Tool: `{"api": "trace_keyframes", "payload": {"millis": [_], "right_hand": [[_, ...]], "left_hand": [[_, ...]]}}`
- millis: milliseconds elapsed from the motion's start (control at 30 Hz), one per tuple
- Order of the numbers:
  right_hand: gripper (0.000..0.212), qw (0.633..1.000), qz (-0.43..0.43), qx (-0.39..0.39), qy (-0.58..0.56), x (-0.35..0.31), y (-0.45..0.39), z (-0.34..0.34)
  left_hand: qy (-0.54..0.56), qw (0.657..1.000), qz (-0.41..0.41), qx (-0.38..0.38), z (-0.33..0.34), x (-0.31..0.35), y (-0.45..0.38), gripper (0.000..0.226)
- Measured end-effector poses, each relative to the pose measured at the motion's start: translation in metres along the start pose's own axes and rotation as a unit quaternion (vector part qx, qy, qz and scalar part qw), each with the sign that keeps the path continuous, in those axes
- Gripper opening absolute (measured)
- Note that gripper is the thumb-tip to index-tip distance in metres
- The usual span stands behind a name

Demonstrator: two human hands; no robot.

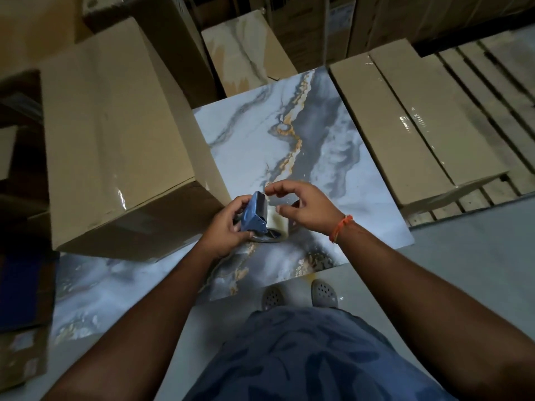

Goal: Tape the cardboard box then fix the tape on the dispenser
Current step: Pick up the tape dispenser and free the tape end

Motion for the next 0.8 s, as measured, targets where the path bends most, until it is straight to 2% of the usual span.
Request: {"api": "trace_keyframes", "payload": {"millis": [133,467,800], "right_hand": [[0.036,0.998,0.021,-0.037,0.036,0.009,-0.009,0.009],[0.018,0.995,0.049,-0.077,-0.038,0.015,-0.017,0.013],[0.005,0.994,0.038,-0.097,-0.03,0.01,-0.022,0.014]], "left_hand": [[0.003,1.0,-0.009,0.013,0.002,0.003,0.0,0.077],[-0.01,0.999,-0.013,0.028,0.005,0.005,0.005,0.077],[-0.017,0.999,-0.024,0.033,0.003,0.004,0.007,0.079]]}}
Point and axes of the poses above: each hand's wrist, its own y-axis away from the middle knuckle, its own z-axis out of the palm, x = y × z, the point moved 10 cm from there along -y, towards the middle knuckle, and after that the axes turned 8 degrees about z, right-handed, at the moved point
